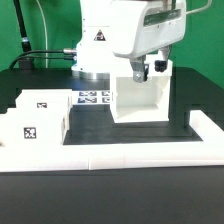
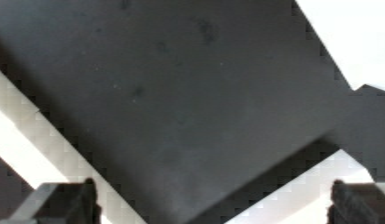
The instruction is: Assemble drawer
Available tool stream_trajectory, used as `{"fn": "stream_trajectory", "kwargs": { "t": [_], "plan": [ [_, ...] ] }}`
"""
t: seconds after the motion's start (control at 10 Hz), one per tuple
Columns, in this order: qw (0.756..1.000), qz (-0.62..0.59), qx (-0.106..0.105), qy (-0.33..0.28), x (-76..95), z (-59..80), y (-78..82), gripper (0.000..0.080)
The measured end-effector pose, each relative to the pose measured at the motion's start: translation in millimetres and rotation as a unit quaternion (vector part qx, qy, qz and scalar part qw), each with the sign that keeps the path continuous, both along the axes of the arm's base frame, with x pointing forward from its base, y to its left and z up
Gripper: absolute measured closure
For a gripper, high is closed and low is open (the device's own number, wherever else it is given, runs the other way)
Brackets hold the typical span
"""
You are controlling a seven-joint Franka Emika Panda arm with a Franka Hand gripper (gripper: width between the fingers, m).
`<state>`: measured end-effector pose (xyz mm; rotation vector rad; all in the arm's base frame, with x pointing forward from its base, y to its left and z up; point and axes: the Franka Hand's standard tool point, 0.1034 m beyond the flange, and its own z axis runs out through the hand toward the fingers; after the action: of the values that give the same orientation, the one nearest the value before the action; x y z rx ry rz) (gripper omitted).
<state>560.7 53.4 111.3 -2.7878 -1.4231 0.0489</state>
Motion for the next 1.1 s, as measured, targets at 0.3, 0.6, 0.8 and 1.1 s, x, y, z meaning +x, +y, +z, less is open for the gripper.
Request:
{"fn": "stream_trajectory", "kwargs": {
  "t": [0.3, 0.6, 0.8, 1.1],
  "plan": [
    [1.000, 0.000, 0.000, 0.000, 0.0, 0.0, 0.0, 0.0150],
    [1.000, 0.000, 0.000, 0.000, 0.0, 0.0, 0.0, 0.0150],
    [1.000, -0.002, 0.000, -0.001, -0.3, 1.0, 0.0, 0.0150],
    [0.993, -0.117, -0.005, -0.019, -35.1, 25.2, 4.3, 0.0150]
  ]
}}
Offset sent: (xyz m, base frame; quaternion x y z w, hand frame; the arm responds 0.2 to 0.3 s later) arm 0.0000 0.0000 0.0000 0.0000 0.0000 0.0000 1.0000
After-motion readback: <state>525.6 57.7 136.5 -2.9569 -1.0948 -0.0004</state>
